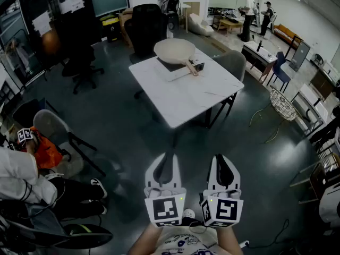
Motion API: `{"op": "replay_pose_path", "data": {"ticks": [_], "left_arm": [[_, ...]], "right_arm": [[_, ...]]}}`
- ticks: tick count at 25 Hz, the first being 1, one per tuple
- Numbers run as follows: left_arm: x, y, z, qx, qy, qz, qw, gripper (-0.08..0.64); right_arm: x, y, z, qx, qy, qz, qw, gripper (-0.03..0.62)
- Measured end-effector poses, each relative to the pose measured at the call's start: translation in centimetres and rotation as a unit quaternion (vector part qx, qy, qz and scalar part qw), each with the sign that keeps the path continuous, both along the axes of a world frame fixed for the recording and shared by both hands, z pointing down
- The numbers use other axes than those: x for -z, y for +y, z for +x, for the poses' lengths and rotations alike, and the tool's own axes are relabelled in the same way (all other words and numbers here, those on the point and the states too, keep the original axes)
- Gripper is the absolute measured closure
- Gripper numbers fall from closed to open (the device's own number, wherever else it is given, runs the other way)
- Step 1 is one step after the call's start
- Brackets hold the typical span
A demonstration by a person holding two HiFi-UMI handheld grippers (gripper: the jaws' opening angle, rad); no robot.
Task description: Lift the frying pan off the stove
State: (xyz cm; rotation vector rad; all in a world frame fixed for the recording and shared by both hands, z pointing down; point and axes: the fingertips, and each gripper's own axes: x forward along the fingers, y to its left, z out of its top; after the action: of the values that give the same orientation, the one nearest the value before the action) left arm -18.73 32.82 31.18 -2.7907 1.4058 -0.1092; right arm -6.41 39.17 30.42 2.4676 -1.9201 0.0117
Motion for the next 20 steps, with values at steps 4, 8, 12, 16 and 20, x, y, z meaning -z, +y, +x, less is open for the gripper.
{"op": "replay_pose_path", "data": {"ticks": [4,8,12,16,20], "left_arm": [[0.0,-0.5,0.0,0.002,0.001,-0.004,1.0,0.503],[-0.2,-0.9,0.1,-0.002,-0.003,-0.004,1.0,0.503],[-0.5,-1.3,0.0,-0.005,-0.005,-0.007,1.0,0.503],[-0.7,-1.8,-0.3,-0.006,-0.003,-0.012,0.9999,0.503],[-1.0,-2.9,-1.0,-0.006,-0.002,-0.011,0.9999,0.503]], "right_arm": [[0.1,-0.4,0.0,-0.001,0.005,-0.002,1.0,0.549],[-0.1,-0.7,0.1,-0.004,0.0,-0.003,1.0,0.549],[-0.3,-1.1,0.1,-0.006,-0.002,-0.005,1.0,0.549],[-0.5,-1.5,0.0,-0.007,-0.014,-0.003,1.0,0.549],[-0.8,-2.6,-0.6,-0.008,-0.014,-0.003,1.0,0.549]]}}
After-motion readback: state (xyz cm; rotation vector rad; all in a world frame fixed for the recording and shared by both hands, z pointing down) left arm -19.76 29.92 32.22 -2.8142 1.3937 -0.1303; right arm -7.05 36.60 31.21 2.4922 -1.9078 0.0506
